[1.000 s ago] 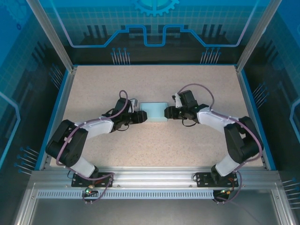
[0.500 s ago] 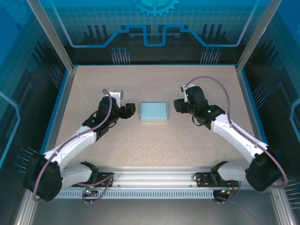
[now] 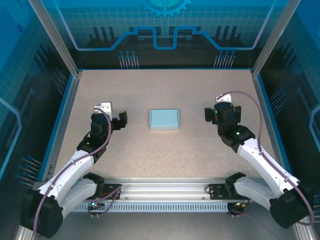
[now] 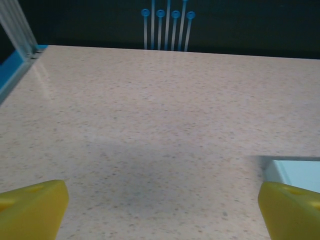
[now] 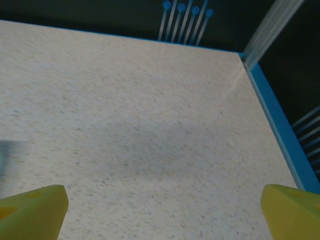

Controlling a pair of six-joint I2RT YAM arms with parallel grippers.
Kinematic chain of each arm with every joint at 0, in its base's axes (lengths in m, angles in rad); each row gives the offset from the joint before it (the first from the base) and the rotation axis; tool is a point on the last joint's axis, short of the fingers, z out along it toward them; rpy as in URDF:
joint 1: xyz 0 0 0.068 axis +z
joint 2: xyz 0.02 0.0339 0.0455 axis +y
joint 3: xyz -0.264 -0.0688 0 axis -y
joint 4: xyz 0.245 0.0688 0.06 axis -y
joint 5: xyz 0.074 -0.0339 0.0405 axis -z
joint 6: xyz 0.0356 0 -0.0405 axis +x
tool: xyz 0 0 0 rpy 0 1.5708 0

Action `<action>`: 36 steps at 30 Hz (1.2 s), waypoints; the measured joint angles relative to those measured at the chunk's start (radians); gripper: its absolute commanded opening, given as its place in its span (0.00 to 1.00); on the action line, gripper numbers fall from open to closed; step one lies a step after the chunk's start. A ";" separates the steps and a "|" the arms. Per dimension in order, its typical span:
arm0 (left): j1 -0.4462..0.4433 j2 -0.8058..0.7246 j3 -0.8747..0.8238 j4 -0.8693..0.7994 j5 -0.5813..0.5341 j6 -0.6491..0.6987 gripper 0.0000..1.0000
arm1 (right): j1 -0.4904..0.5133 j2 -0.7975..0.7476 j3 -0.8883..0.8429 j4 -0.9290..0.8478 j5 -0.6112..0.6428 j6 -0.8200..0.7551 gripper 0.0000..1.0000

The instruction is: Fold the paper box

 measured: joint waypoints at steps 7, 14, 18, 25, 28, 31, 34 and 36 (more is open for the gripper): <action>0.088 0.025 -0.083 0.124 0.016 0.053 0.99 | -0.079 -0.019 -0.190 0.183 -0.029 -0.041 1.00; 0.140 0.253 -0.148 0.336 0.125 0.113 0.99 | -0.152 0.092 -0.344 0.418 -0.135 -0.076 1.00; 0.180 0.383 -0.159 0.481 0.212 0.119 0.99 | -0.155 0.166 -0.362 0.545 -0.187 -0.097 1.00; 0.222 0.488 -0.156 0.637 0.313 0.127 0.99 | -0.176 0.276 -0.379 0.746 -0.286 -0.142 1.00; 0.223 0.589 -0.165 0.789 0.340 0.134 0.99 | -0.186 0.298 -0.388 0.818 -0.338 -0.164 1.00; 0.230 0.660 -0.179 0.843 0.358 0.135 0.99 | -0.193 0.303 -0.399 0.879 -0.390 -0.196 1.00; 0.246 0.664 -0.161 0.833 0.377 0.133 0.99 | -0.204 0.306 -0.415 0.939 -0.437 -0.220 1.00; 0.263 0.664 -0.137 0.826 0.384 0.126 0.99 | -0.222 0.325 -0.430 0.997 -0.464 -0.227 1.00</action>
